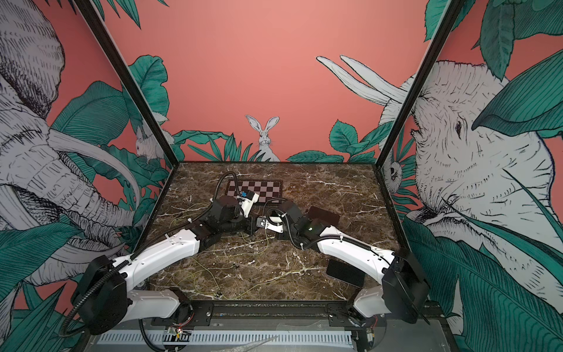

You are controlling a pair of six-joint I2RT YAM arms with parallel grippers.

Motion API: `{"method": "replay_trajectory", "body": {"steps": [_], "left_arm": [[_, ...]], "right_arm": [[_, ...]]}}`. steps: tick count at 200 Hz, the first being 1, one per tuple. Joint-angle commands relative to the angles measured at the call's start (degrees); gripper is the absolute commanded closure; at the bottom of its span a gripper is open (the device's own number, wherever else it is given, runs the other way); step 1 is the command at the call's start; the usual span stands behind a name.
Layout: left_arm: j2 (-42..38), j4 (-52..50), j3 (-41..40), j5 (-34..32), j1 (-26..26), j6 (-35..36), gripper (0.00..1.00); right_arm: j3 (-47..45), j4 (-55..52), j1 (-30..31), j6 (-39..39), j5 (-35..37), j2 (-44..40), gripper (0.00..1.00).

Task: Plug wired earphones into phones
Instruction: Insert the wired earphone into the phone.

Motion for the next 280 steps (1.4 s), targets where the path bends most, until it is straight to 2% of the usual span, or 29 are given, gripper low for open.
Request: {"method": "replay_trajectory", "body": {"steps": [1,104,175,195,242,280], "left_arm": [[-1.0,2.9,-0.6,2.3,-1.8,-0.9,1.0],[1.3,2.3,0.8,4.9,-1.9,-1.4,1.0],[-1.6,1.8,0.4,3.1,-1.8,1.5,1.0],[-1.9,1.7,0.4,3.3,-1.8,2.1,0.93],[-2.5,1.5,0.5,3.1,-1.8,3.2,0.7],[-2.7,1.1,0.8,3.0,-1.8,3.6,0.59]], "right_arm": [[0.4,12.7,2.6,0.2,-3.3,-2.8,0.39],[-1.0,15.0,2.6,0.4,-7.1,-5.8,0.39],[-3.5,10.6,1.6,-0.1,-3.3,-7.2,0.4],[-4.1,8.8,0.5,0.2,-2.8,-7.6,0.39],[-6.4,5.7,-2.4,0.4,-2.5,-8.3,0.39],[-8.0,4.6,-4.9,0.5,-3.0,-8.3,0.39]]}}
